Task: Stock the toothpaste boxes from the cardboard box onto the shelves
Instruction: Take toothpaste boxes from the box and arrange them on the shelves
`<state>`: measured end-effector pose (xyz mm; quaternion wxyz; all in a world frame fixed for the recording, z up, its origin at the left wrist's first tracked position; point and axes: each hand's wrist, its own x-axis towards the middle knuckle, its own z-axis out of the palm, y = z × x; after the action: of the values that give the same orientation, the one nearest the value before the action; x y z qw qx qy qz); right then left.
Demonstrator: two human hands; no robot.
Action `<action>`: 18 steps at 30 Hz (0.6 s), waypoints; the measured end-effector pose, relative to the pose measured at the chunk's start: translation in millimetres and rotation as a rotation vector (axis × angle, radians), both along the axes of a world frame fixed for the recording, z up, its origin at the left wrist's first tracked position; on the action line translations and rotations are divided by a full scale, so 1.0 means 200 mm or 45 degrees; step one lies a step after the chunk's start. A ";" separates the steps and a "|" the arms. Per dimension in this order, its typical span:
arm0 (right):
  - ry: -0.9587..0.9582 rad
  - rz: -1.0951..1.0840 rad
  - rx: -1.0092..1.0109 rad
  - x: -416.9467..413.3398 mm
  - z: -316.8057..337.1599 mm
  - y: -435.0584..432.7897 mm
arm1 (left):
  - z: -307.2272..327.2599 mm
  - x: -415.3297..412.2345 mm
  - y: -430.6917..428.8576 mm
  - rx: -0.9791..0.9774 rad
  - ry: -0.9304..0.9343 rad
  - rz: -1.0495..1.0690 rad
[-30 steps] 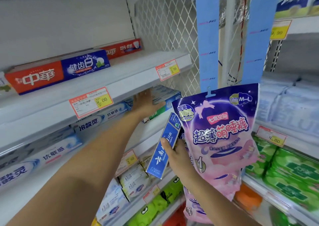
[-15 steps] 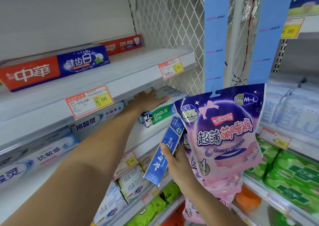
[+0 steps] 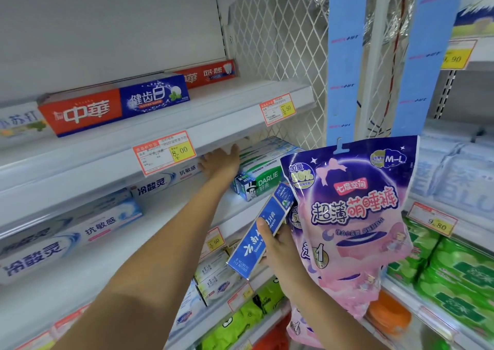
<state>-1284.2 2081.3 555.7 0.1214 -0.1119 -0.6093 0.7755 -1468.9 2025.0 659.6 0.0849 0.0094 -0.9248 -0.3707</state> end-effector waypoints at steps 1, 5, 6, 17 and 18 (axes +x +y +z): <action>-0.006 -0.003 0.003 0.00 -0.01 0.00 | -0.03 0.00 -0.02 0.257 -0.067 0.113; -0.046 -0.014 -0.015 0.01 -0.02 0.00 | -0.04 0.03 0.03 1.077 -0.303 0.138; -0.067 -0.016 -0.011 0.01 -0.02 0.00 | -0.03 0.04 0.06 1.123 -0.287 0.137; -0.033 0.095 0.081 0.13 0.09 -0.11 | 0.08 0.38 -0.09 0.733 -0.284 -0.164; -0.008 0.106 0.107 0.14 0.11 -0.12 | 0.09 0.45 -0.14 0.654 -0.227 -0.229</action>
<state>-1255.4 2056.6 577.5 0.0916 -0.0838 -0.6459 0.7532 -1378.1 1996.4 677.7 -0.0353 -0.0188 -0.8016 -0.5965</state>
